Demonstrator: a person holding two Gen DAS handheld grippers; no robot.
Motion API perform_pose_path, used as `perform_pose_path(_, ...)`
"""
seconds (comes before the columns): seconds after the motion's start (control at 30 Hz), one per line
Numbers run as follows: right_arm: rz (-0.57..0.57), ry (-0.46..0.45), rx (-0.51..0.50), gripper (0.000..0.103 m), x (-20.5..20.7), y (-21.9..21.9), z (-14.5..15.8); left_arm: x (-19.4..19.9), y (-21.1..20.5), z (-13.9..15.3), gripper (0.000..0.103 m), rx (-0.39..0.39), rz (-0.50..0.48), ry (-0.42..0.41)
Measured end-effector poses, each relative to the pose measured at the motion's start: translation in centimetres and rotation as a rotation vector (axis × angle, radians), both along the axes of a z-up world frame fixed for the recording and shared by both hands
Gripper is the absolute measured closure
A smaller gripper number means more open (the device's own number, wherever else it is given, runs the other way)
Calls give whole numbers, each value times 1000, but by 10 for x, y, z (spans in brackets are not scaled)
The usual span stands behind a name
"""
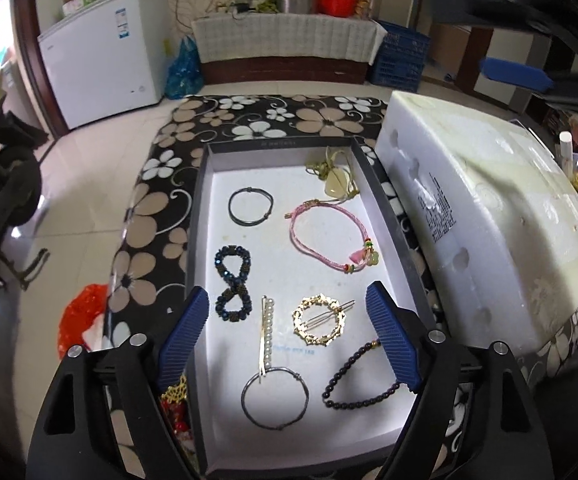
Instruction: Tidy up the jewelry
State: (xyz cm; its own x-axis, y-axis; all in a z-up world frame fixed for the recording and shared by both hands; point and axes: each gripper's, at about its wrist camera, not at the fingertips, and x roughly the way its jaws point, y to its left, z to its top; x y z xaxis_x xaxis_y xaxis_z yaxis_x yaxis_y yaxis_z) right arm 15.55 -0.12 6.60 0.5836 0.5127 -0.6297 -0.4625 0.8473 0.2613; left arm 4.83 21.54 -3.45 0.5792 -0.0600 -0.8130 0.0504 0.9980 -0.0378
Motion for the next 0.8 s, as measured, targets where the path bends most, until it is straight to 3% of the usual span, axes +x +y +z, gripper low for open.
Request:
perform_pose_path(0.37, -69, 3, -70, 5, -78, -25, -20, -48, -4, 18, 13, 15, 95, -22)
perform_pose_path(0.57, -69, -80, -104, 5, -128, -32, -27, -80, -9, 22, 11, 38, 102, -43)
perform_pose_path(0.7, -81, -78, -137, 5, -154, -38, -41, -99, -15, 20, 11, 128, 122, -27)
perform_pose_path(0.8, -112, -64, -172, 5, -165, -43, -51, -113, -20, 18, 10, 134, 99, -23)
